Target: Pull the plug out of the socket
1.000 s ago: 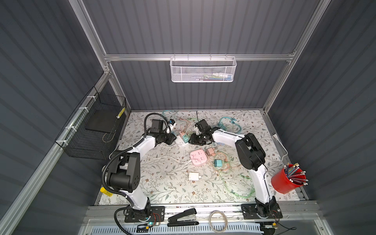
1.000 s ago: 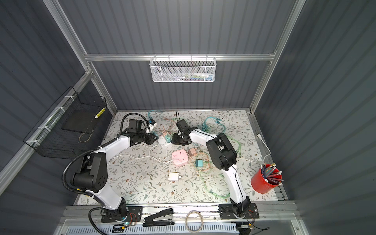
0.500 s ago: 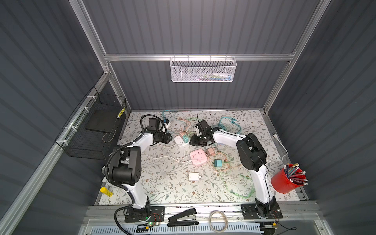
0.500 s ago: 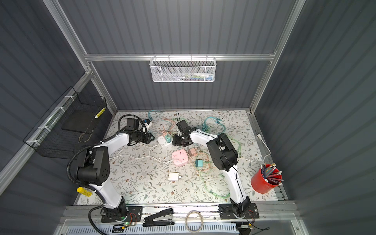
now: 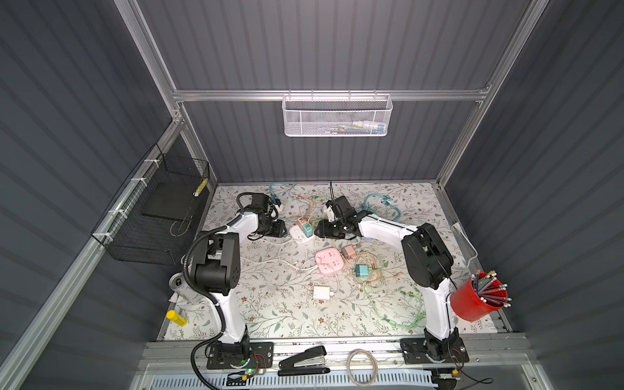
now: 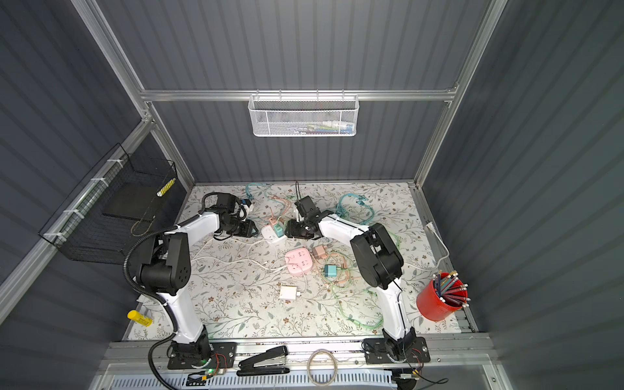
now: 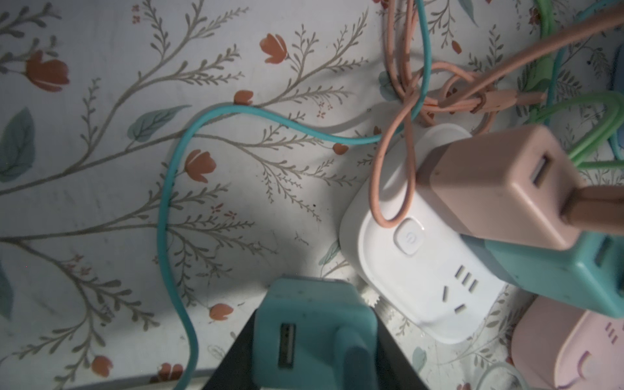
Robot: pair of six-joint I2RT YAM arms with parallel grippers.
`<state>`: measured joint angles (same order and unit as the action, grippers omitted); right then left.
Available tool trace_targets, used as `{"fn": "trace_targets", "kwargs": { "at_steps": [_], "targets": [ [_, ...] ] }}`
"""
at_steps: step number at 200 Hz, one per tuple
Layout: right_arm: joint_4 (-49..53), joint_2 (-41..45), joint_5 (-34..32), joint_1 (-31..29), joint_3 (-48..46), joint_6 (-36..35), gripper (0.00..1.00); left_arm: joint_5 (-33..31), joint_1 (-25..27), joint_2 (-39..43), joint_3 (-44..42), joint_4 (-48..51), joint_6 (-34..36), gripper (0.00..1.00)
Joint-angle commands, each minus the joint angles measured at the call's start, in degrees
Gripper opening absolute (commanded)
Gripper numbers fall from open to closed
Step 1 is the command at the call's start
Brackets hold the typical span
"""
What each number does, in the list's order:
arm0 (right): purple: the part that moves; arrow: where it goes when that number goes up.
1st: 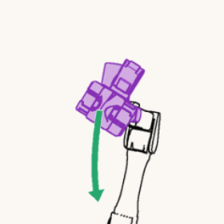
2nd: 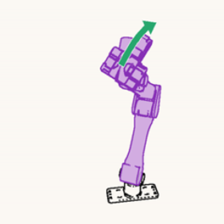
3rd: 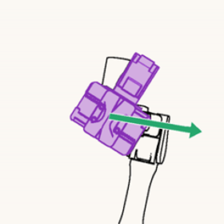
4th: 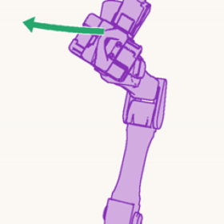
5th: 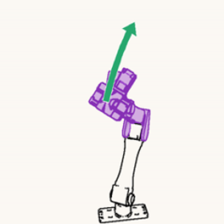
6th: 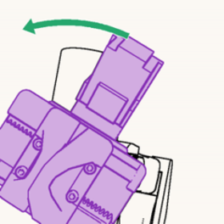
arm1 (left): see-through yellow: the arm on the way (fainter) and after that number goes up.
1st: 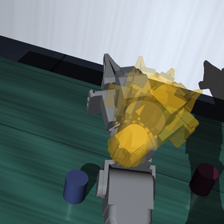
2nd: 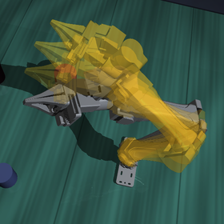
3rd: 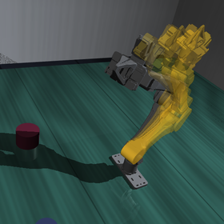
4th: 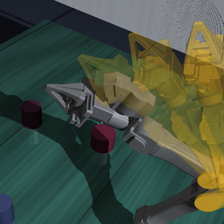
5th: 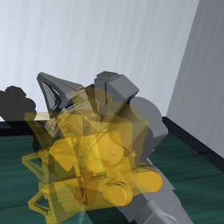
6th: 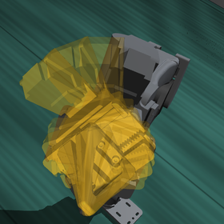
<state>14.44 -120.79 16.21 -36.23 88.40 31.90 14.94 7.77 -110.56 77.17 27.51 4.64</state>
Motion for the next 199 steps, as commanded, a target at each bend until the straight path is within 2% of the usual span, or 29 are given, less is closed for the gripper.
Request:
{"fn": "trace_targets", "kwargs": {
  "at_steps": [1,56,116,199],
  "targets": [
    [0.0,0.8,-0.7,-0.4,-1.0,-0.6,0.52,-1.0,-0.3,-1.9,3.3,6.3,-1.5,0.31],
    [0.5,1.4,-1.7,-0.8,-1.2,-1.7,0.52,-0.8,-0.4,-5.6,10.3,13.2,-2.1,0.43],
    [0.5,2.4,-3.3,-1.3,-2.3,-2.7,0.52,-0.8,-0.4,-6.5,12.7,16.2,-2.7,0.64],
    [0.6,3.0,-3.7,-1.4,-2.4,-2.8,0.52,-3.0,-0.4,-5.4,13.7,18.0,-3.2,0.67]
  ]
}}
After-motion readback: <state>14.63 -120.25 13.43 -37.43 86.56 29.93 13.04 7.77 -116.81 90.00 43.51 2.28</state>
